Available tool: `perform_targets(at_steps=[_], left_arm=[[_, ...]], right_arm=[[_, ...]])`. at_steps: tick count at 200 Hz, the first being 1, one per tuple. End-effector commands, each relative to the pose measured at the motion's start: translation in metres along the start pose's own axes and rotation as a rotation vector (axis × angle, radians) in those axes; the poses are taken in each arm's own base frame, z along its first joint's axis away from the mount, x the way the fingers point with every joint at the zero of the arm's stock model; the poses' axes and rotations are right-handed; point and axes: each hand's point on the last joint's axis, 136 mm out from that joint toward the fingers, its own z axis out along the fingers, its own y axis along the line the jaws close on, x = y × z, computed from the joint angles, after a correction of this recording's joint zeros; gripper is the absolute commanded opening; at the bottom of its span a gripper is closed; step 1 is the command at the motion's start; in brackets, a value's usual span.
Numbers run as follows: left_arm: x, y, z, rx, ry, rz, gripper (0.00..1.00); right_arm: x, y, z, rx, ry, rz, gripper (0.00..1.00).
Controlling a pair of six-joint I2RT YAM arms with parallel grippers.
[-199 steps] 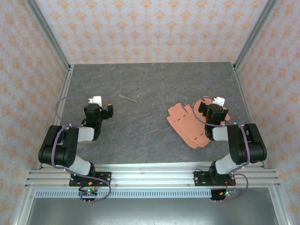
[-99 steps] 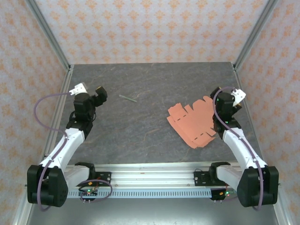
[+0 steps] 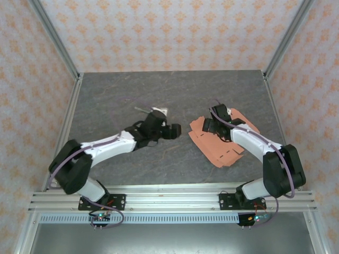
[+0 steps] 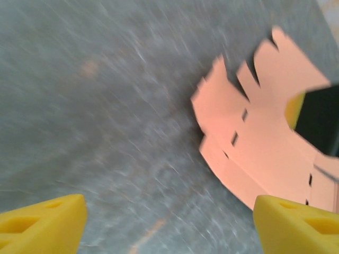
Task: Fold the paper box
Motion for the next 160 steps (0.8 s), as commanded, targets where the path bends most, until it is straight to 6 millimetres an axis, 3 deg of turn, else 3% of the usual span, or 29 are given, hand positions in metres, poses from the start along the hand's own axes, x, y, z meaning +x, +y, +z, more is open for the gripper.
perform_targets(at_steps=[1,36,69,91,160], left_arm=[[0.008,-0.025,0.022,0.082,0.062,-0.004,0.77],[0.018,-0.04,0.059,0.126,0.117,0.008,0.68],[0.018,-0.041,0.078,0.119,0.139,0.017,0.57],[0.03,-0.041,0.098,0.136,0.179,-0.001,0.49],[0.017,-0.057,0.111,0.202,0.14,-0.002,0.2]], right_arm=[[-0.005,-0.006,-0.003,0.011,0.018,0.001,0.93],[-0.016,-0.022,-0.005,0.04,-0.001,0.031,0.93],[-0.015,-0.025,-0.005,0.052,-0.003,0.022,0.93],[-0.015,-0.026,-0.005,0.056,-0.006,0.018,0.93],[-0.016,-0.023,-0.005,0.045,-0.004,0.016,0.94]])
